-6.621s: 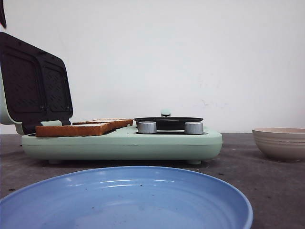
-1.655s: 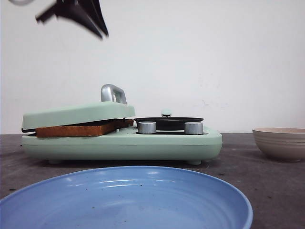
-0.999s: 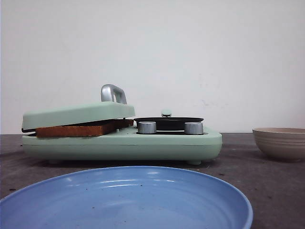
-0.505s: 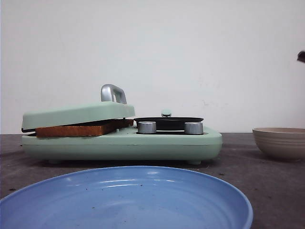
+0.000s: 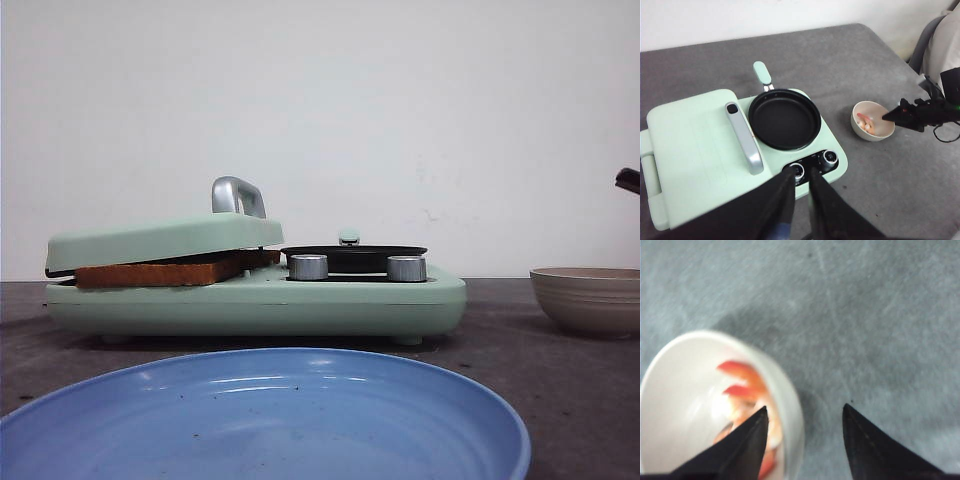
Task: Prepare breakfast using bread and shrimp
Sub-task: 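Grasp the rim of the cream shrimp bowl with the right gripper and lift, then carry the bowl over the frying pan and tip shrimp into it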
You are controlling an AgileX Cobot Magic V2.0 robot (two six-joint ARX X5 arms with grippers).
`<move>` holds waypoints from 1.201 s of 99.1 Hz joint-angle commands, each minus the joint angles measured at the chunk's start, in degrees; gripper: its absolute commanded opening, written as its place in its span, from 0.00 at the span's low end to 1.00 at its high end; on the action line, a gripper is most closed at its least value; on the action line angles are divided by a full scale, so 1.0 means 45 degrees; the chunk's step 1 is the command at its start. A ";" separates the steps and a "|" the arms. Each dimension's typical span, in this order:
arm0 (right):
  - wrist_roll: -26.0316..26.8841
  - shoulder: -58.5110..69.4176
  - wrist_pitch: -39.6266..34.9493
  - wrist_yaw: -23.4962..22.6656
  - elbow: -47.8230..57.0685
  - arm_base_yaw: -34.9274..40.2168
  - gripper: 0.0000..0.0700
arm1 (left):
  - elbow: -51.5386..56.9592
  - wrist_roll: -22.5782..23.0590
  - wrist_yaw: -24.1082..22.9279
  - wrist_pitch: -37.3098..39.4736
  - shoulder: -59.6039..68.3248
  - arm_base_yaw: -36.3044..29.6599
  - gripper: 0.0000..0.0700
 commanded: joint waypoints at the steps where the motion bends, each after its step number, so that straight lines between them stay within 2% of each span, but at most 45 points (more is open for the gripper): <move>1: 0.0355 0.0398 0.0325 -0.0155 0.0155 -0.0029 0.35 | 0.0311 0.0151 0.0010 0.0044 0.0121 -0.0073 0.00; 17: 0.0743 0.0865 0.0845 -0.0325 0.0155 -0.0029 0.28 | 0.0311 0.0151 0.0010 0.0019 0.0121 -0.0073 0.00; 32: 0.0957 0.1287 0.0947 -0.0389 0.0155 -0.0029 0.27 | 0.0311 0.0151 -0.0078 -0.0024 0.0121 -0.0073 0.00; 36: 0.0962 0.1379 0.0986 -0.0457 0.0155 -0.0029 0.20 | 0.0311 0.0155 -0.0083 -0.0063 0.0121 -0.0073 0.00; 41: 0.0952 0.1379 0.1044 -0.0520 0.0155 -0.0029 0.00 | 0.0311 0.0155 -0.0083 -0.0121 0.0121 -0.0073 0.00; 49: 0.0952 0.1379 0.1515 -0.0801 0.0155 -0.0029 0.00 | 0.0311 0.0155 -0.0083 -0.0165 0.0121 -0.0073 0.00; 61: 0.1122 0.1302 0.2987 -0.2443 0.0170 0.0053 0.00 | 0.0311 0.0160 -0.0083 -0.0151 0.0121 -0.0073 0.00; 67: 0.1355 0.1127 0.3458 -0.2735 0.0209 0.0253 0.00 | 0.0311 0.0160 -0.0083 -0.0151 0.0121 -0.0073 0.00; 99: 0.1258 0.0418 0.4600 -0.2458 0.1316 0.2778 0.00 | 0.0311 0.0194 -0.0083 -0.0078 0.0131 -0.0073 0.00; 111: 0.0811 0.0418 0.4809 -0.1345 0.1812 0.4080 0.00 | 0.0311 0.0199 -0.0078 -0.0117 0.0131 -0.0073 0.00; 119: -0.0019 0.0423 0.4852 -0.0185 0.2186 0.5115 0.00 | 0.0311 0.0199 -0.0078 -0.0117 0.0131 -0.0073 0.00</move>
